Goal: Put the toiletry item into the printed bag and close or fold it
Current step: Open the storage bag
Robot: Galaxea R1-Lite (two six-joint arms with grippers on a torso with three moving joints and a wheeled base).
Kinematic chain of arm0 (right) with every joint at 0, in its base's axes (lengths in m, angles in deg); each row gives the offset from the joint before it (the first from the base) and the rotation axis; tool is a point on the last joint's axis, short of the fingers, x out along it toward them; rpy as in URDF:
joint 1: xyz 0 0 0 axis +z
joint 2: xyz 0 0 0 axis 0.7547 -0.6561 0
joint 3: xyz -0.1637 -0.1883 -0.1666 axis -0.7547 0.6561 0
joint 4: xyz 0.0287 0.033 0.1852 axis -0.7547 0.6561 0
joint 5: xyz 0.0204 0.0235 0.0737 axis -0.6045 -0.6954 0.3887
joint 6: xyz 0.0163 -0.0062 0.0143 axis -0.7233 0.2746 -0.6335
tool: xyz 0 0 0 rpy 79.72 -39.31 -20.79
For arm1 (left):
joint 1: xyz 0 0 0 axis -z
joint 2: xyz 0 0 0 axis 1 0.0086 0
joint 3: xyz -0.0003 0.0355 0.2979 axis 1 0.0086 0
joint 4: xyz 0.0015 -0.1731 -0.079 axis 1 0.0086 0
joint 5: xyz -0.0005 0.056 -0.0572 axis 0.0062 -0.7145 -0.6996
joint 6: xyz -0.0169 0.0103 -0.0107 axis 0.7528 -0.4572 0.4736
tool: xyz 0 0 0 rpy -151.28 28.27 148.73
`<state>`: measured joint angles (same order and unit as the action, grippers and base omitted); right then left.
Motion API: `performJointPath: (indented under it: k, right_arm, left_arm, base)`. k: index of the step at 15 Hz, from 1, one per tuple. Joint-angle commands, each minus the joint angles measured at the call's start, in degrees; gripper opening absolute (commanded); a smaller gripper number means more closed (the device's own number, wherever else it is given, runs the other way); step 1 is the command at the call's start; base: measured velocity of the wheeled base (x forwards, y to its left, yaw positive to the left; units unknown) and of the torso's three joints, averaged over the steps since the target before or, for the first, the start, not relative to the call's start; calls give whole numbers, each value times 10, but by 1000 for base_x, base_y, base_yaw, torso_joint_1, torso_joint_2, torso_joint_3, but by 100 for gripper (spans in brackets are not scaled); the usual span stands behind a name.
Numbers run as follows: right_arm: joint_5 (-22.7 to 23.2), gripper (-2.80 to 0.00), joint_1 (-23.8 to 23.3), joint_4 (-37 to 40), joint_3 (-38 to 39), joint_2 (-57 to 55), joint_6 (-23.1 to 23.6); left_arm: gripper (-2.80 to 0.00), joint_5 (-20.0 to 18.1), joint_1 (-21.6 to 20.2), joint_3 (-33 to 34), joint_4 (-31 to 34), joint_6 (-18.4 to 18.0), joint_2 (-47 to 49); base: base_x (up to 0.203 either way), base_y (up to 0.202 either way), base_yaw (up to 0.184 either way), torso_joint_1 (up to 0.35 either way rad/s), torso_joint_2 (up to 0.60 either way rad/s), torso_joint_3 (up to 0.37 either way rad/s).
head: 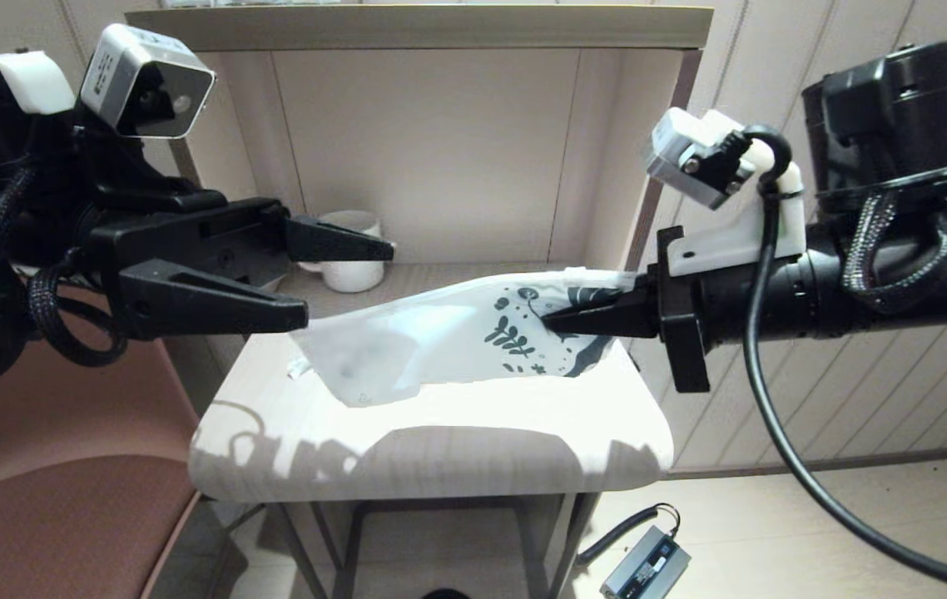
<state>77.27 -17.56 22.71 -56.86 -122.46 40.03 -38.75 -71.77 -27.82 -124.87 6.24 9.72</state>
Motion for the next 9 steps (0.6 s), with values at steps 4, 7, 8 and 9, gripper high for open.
performJointPath:
  k: [4,7,8,9]
  right_arm:
    - [2,-280,4,0,20,-14,2]
    - [2,-280,26,1,13,-18,0]
    - [-2,-280,33,1,11,-20,-1]
    - [-15,-280,39,1,7,-27,-1]
  left_arm:
    - [-280,3,-5,-61,-3,12,9]
    - [-280,2,-1,-71,0,13,29]
    - [-280,2,5,-78,2,15,39]
    - [-280,3,13,-90,5,27,47]
  base:
    - [0,0,0,0,0,0]
    - [0,0,0,0,0,0]
    - [0,0,0,0,0,0]
    - [0,0,0,0,0,0]
